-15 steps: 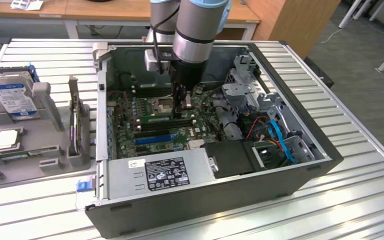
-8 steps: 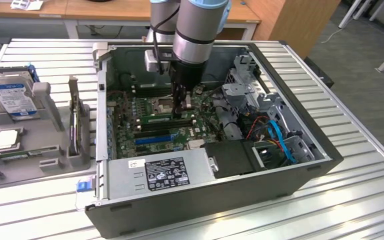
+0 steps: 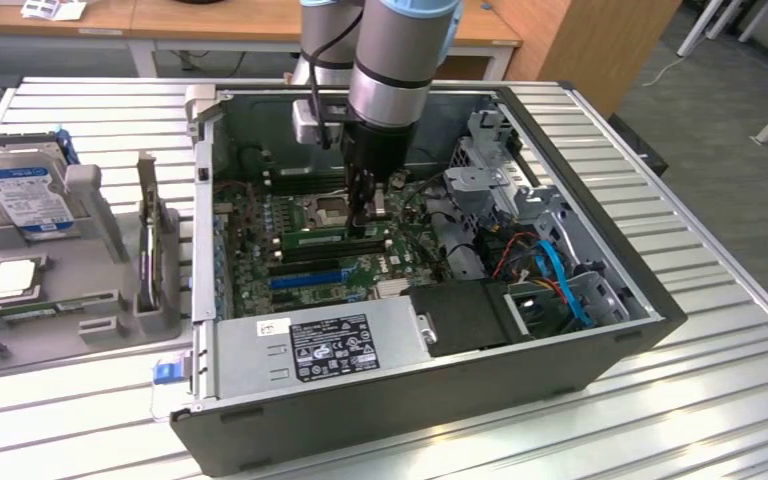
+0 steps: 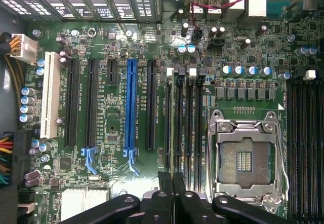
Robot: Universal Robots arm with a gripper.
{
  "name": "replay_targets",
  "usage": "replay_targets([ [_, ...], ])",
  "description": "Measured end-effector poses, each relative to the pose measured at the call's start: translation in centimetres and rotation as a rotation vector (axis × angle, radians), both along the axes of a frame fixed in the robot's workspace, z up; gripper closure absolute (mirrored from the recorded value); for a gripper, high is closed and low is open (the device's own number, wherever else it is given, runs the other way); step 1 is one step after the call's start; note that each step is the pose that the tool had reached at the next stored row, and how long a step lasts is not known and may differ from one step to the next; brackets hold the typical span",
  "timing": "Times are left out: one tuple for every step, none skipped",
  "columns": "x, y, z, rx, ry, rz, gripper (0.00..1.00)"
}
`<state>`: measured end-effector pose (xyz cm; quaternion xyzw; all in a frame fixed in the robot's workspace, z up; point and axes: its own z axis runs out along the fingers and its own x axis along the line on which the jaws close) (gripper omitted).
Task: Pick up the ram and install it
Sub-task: 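Insert the ram into the slot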
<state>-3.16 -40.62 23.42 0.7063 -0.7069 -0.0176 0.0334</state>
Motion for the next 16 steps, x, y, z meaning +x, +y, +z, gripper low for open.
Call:
replay_targets([
  [0.00, 0.00, -0.08, 0.0001, 0.0000, 0.000, 0.88],
  [0.00, -0.01, -0.17, -0.0001, 0.0001, 0.000, 0.88],
  [0.00, -0.01, -0.25, -0.0002, 0.0001, 0.000, 0.88],
  [0.00, -0.01, -0.32, -0.0001, 0.0001, 0.000, 0.88],
  [0.00, -0.01, -0.36, -0.0003, 0.0001, 0.000, 0.88],
  [0.00, -0.02, -0.40, -0.0003, 0.0001, 0.000, 0.88],
  [0.00, -0.02, -0.40, -0.0004, 0.0002, 0.000, 0.88],
  [0.00, -0.02, -0.40, -0.0004, 0.0002, 0.000, 0.88],
  [0.00, -0.02, -0.40, -0.0004, 0.0002, 0.000, 0.88],
  [0.02, -0.02, -0.41, -0.0003, 0.0002, 0.000, 0.88],
  [0.08, -0.02, -0.41, -0.0004, 0.0001, 0.001, 0.88],
  [0.12, -0.02, -0.41, -0.0003, 0.0001, 0.000, 0.88],
  [0.13, -0.02, -0.41, -0.0002, 0.0001, 0.000, 0.88],
  [0.13, -0.02, -0.41, -0.0003, 0.0001, 0.000, 0.88],
  [0.13, -0.01, -0.41, -0.0002, 0.0001, 0.000, 0.88],
  [0.13, -0.01, -0.41, -0.0002, 0.0001, 0.000, 0.88],
])
